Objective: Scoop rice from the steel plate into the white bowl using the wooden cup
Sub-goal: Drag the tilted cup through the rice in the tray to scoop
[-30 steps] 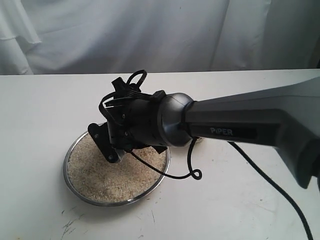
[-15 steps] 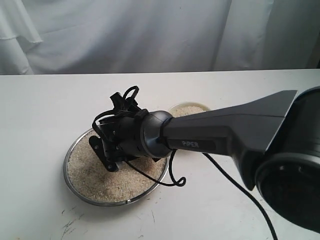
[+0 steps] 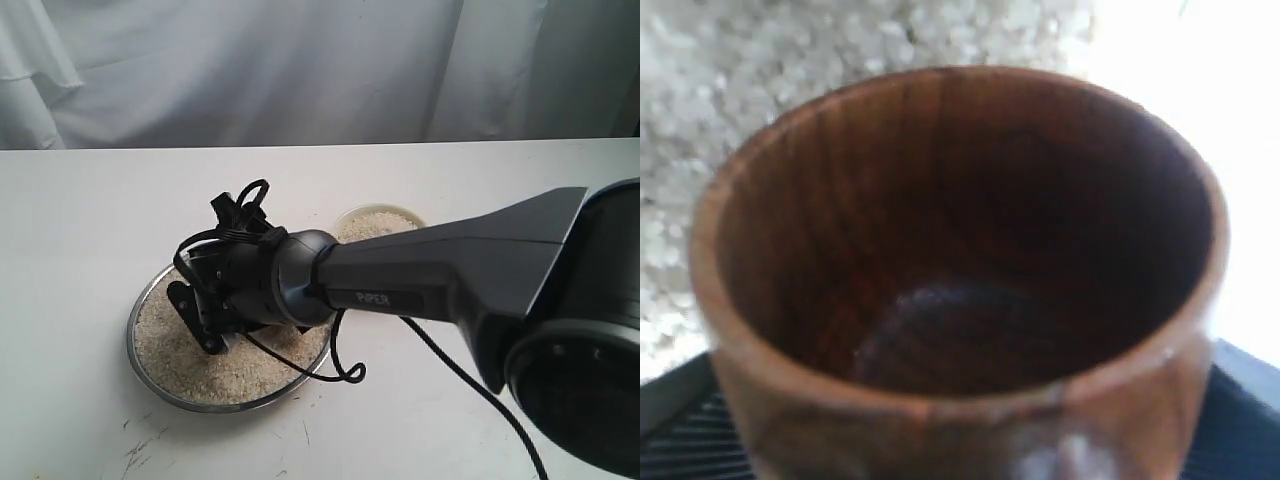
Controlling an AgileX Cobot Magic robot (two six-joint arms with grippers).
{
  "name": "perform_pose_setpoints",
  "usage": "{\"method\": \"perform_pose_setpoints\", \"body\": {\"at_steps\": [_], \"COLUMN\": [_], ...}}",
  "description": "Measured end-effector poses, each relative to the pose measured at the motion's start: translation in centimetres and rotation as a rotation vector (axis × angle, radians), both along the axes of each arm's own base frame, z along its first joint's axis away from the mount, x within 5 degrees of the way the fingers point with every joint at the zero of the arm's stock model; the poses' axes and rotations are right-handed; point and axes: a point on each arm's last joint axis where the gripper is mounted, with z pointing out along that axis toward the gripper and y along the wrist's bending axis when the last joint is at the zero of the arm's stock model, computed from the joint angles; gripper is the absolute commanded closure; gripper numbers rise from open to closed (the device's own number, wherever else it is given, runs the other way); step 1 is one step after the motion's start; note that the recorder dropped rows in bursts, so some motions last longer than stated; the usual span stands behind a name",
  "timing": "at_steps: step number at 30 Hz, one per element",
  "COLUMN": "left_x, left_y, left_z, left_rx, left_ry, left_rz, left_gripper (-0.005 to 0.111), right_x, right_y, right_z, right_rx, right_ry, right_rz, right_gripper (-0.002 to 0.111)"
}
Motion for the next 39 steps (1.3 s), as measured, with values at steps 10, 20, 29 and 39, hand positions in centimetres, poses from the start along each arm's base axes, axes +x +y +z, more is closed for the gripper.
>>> {"method": "perform_pose_setpoints", "body": {"at_steps": [10,20,29,39], "left_x": [0.0,0.0,0.0,0.0], "left_y": [0.0,0.0,0.0,0.0], "left_z": [0.0,0.0,0.0,0.0], "left_rx": [0.0,0.0,0.0,0.0], "left_ry": [0.0,0.0,0.0,0.0], "left_rz": [0.0,0.0,0.0,0.0], "left_gripper": [0.107,0.107,0.107,0.107], "right_x": [-1.2,-2.0,-2.9,-3.1], "right_y": [0.7,1.1,1.4,1.5], "right_z": [-1.2,-1.4,-1.4,-1.3], "right_rx": [-0.023,0.013,0.054,0.074], "right_ry": [0.014,0.047,0.1,0.115], "right_rz": [0.019,-0.004,-0.031,-0.044], "right_gripper": [0.108,0.108,0.108,0.108]}}
